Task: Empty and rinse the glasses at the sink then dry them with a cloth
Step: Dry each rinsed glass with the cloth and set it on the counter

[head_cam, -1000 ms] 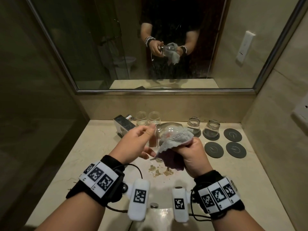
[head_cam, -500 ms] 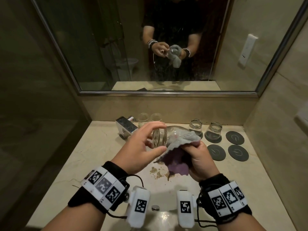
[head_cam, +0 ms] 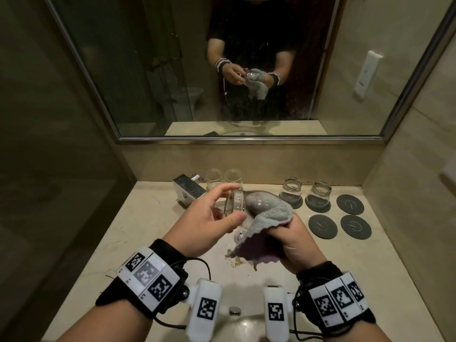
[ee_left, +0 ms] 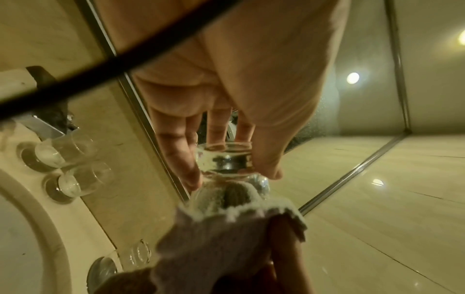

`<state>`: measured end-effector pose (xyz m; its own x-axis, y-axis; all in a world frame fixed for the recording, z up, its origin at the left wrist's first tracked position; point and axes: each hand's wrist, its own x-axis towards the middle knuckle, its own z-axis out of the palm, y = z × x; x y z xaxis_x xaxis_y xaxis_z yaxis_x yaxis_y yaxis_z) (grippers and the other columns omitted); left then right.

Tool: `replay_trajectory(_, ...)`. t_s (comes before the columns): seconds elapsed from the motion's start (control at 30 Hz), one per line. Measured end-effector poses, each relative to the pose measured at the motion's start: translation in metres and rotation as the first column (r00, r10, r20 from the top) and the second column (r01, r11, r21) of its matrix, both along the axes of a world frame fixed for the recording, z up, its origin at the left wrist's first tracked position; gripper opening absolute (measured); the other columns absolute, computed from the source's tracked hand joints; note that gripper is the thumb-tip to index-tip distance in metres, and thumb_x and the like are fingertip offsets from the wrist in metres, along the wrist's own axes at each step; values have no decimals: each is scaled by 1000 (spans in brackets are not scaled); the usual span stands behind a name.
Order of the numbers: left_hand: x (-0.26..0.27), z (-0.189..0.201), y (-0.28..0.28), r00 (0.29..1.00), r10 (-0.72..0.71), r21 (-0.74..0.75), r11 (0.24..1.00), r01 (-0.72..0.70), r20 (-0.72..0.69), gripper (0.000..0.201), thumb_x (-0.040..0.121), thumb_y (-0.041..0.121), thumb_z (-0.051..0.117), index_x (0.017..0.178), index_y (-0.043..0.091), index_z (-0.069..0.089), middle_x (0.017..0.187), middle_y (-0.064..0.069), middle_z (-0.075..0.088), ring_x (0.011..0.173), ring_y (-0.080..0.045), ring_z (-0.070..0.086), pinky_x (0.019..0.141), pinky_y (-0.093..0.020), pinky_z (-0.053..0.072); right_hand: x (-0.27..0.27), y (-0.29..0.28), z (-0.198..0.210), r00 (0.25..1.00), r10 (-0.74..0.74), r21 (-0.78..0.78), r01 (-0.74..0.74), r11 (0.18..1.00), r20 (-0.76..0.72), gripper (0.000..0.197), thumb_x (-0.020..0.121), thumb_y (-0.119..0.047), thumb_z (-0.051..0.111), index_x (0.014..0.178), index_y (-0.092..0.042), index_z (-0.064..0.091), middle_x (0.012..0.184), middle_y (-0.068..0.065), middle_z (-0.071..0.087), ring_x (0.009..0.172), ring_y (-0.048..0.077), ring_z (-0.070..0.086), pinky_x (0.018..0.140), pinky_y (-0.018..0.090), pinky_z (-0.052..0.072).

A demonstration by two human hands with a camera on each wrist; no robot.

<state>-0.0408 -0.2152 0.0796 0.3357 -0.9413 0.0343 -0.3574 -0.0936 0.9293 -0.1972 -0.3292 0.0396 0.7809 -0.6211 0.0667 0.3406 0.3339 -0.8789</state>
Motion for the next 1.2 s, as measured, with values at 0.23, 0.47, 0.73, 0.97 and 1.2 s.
replay_trajectory(0.23,12,4,8,988,4,15,1000,-2,-157,51,78,40,72,126,33,56,129,-6,54,76,-31,72,66,-30,56,8,3,4,998,48,-26,-50,998,-42,45,60,-10,83,101,2,70,104,27,68,98,34,65,87,42,53)
replay_trajectory(0.47,26,12,10,960,30,-52,998,-46,-279,50,77,39,74,124,30,59,128,-6,57,78,-31,72,69,-35,58,20,12,24,995,75,-17,-76,997,-66,40,73,3,68,113,2,60,74,20,66,46,22,61,37,21,45)
replay_trajectory(0.73,33,6,7,953,-13,-83,996,-13,-303,51,78,39,78,124,33,58,131,-4,55,85,-33,72,76,-39,59,20,6,39,989,40,-242,-75,967,-144,34,69,-10,75,101,-21,73,93,18,73,86,35,69,74,43,57)
replay_trajectory(0.97,35,-3,3,891,-32,-100,995,-15,-454,54,68,42,78,119,33,64,130,-7,58,93,-38,70,79,-50,58,17,11,39,990,50,-163,-71,984,-131,45,68,4,69,113,5,61,91,13,74,81,18,72,70,23,56)
replay_trajectory(1.2,28,-12,9,922,-49,-151,989,-10,-383,55,78,32,80,127,33,55,134,4,54,101,-24,70,89,-51,57,15,14,49,973,50,-202,-96,975,-224,22,65,-15,78,87,-17,74,62,12,67,43,18,60,34,21,43)
